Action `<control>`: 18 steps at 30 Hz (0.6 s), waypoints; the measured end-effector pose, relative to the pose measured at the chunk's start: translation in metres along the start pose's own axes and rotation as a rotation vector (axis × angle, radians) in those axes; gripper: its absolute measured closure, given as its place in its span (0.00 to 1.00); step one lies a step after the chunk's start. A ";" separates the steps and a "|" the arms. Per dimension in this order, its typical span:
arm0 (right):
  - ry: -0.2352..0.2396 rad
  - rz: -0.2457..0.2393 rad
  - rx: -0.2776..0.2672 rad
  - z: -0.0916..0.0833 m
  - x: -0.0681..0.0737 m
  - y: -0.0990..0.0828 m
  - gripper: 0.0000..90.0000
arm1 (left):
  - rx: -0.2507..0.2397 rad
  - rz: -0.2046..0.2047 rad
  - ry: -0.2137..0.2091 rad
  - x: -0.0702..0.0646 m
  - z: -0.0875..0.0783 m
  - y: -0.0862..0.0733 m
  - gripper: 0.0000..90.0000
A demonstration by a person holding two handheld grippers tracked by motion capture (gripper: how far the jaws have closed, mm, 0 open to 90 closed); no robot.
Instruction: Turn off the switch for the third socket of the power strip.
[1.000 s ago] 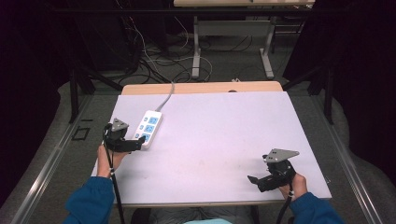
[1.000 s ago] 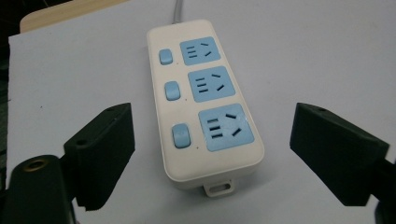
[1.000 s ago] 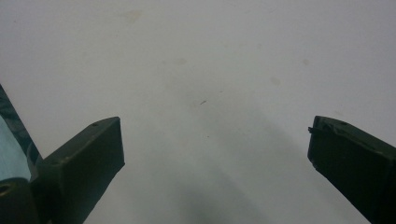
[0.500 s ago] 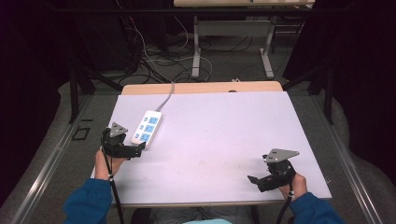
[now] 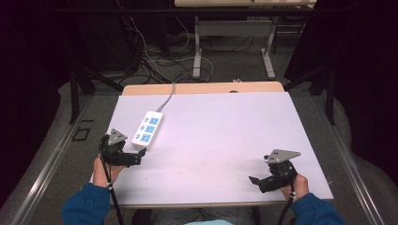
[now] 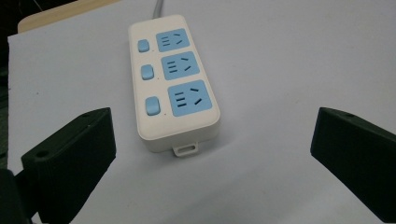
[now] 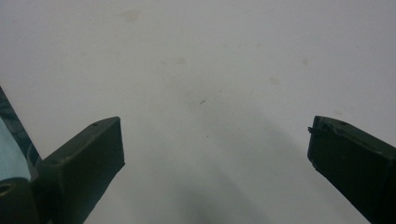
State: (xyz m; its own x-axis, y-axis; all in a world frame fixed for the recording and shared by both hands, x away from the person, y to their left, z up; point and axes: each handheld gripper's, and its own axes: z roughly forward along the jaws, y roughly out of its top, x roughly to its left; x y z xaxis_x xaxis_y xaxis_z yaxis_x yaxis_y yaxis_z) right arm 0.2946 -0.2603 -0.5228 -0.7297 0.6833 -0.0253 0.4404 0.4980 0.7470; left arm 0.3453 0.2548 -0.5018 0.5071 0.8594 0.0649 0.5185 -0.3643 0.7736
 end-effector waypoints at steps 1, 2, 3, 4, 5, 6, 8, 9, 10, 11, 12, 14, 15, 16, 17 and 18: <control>0.000 0.001 0.001 0.000 0.000 0.000 0.03 | -0.005 -0.001 -0.002 -0.001 -0.001 -0.001 0.00; 0.000 0.000 0.002 0.000 0.000 0.000 0.03 | -0.002 0.003 -0.005 -0.002 -0.002 -0.002 0.00; 0.000 -0.001 0.001 0.000 0.000 0.000 0.03 | 0.001 0.007 -0.007 -0.002 -0.003 -0.003 0.00; -0.003 -0.003 -0.001 0.000 0.000 0.000 0.03 | -0.003 0.004 -0.007 -0.003 -0.004 -0.004 0.00; 0.001 0.001 -0.001 0.000 0.000 0.000 0.03 | -0.002 0.009 -0.006 -0.003 -0.005 -0.005 0.00; 0.000 0.001 0.001 0.000 0.000 0.000 0.03 | -0.006 0.005 -0.008 -0.004 -0.006 -0.005 0.00; -0.002 -0.002 0.000 0.000 0.000 0.000 0.03 | -0.010 0.004 -0.013 -0.005 -0.008 -0.007 0.00; -0.002 -0.001 -0.001 0.000 0.000 0.000 0.03 | -0.015 0.000 -0.014 -0.005 -0.009 -0.008 0.00; -0.002 -0.001 -0.001 0.000 0.000 0.000 0.03 | -0.008 0.007 -0.017 -0.006 -0.010 -0.009 0.00; -0.001 0.000 -0.001 0.000 0.000 0.000 0.03 | -0.011 0.007 -0.016 -0.007 -0.010 -0.010 0.00; 0.001 0.000 0.005 -0.001 0.000 0.000 0.03 | -0.007 0.009 -0.022 -0.007 -0.011 -0.011 0.00; -0.002 -0.002 0.005 -0.001 0.000 0.000 0.03 | -0.007 0.012 -0.026 -0.008 -0.013 -0.013 0.00; -0.002 -0.001 -0.001 0.000 0.000 0.000 0.03 | -0.006 0.013 -0.025 -0.009 -0.013 -0.014 0.00; -0.004 -0.001 0.000 0.000 0.000 0.000 0.03 | -0.009 0.016 -0.026 -0.009 -0.014 -0.015 0.00; -0.002 -0.002 -0.001 0.000 0.000 0.000 0.03 | -0.011 0.012 -0.028 -0.010 -0.015 -0.016 0.00; -0.003 -0.001 -0.001 0.000 0.000 0.000 0.03 | -0.012 0.019 -0.028 -0.010 -0.016 -0.017 0.00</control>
State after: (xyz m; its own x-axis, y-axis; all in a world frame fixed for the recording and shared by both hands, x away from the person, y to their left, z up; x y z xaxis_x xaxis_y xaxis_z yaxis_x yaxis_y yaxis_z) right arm 0.2943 -0.2603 -0.5226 -0.7288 0.6842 -0.0281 0.4389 0.4982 0.7478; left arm 0.3209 0.2582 -0.5057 0.5360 0.8419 0.0621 0.5001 -0.3759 0.7801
